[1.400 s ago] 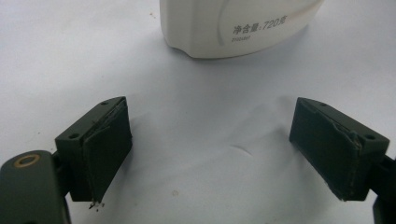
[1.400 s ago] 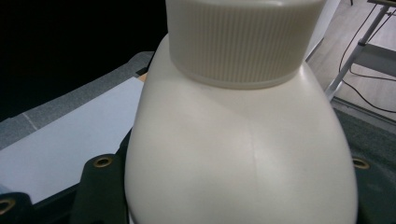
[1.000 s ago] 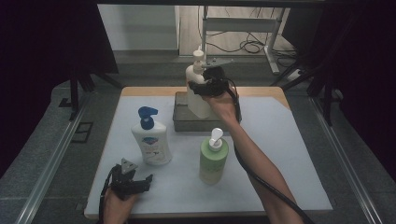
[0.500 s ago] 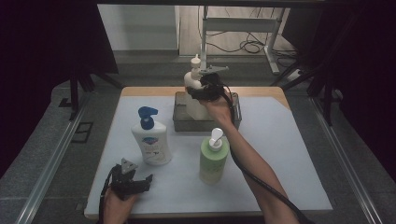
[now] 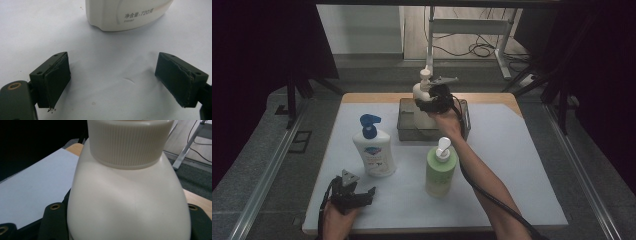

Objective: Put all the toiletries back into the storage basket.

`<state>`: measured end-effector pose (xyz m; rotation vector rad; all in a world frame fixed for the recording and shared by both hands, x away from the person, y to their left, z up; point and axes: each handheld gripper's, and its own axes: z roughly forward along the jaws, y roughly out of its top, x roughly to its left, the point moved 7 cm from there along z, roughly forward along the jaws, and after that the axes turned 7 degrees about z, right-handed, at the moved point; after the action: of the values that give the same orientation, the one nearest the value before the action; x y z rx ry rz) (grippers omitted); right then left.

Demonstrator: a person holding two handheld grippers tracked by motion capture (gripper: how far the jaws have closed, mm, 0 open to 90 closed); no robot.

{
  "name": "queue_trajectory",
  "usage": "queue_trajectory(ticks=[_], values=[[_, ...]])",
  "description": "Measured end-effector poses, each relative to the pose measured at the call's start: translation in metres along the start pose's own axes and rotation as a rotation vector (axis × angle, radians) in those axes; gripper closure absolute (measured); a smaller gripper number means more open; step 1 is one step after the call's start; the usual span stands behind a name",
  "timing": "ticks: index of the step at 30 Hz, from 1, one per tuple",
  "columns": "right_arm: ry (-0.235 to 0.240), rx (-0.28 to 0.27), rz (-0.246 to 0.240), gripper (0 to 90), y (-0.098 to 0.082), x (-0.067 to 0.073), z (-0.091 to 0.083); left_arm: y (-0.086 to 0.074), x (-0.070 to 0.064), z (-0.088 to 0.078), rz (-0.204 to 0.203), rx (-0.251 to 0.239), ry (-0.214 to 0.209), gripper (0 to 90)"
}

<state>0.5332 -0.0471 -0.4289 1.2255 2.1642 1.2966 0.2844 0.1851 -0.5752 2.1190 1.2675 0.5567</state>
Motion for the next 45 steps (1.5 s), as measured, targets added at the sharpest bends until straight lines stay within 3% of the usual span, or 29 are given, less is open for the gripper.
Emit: queue_trajectory(ticks=[11,18,24,30,36,45], values=[[-0.002,0.050,0.018,38.2,-0.022,0.001,0.010,0.000,0.000,0.000,0.001,0.002,0.000,12.5],[-0.007,0.058,0.009,38.0,-0.024,0.003,0.009,0.000,0.000,0.000,0.000,0.002,0.000,12.5],[-0.005,0.054,-0.040,37.4,-0.025,0.008,0.009,0.000,0.000,0.000,0.000,0.001,0.000,12.5],[0.015,0.069,-0.034,36.1,-0.025,0.004,0.009,0.000,0.000,0.000,0.002,0.003,0.000,12.5],[0.023,0.096,-0.078,31.1,-0.030,0.004,0.003,0.000,0.000,0.000,0.002,0.002,0.000,12.5],[0.053,0.080,-0.053,30.0,-0.036,-0.005,-0.015,0.000,0.000,0.000,0.003,0.001,0.000,12.5]])
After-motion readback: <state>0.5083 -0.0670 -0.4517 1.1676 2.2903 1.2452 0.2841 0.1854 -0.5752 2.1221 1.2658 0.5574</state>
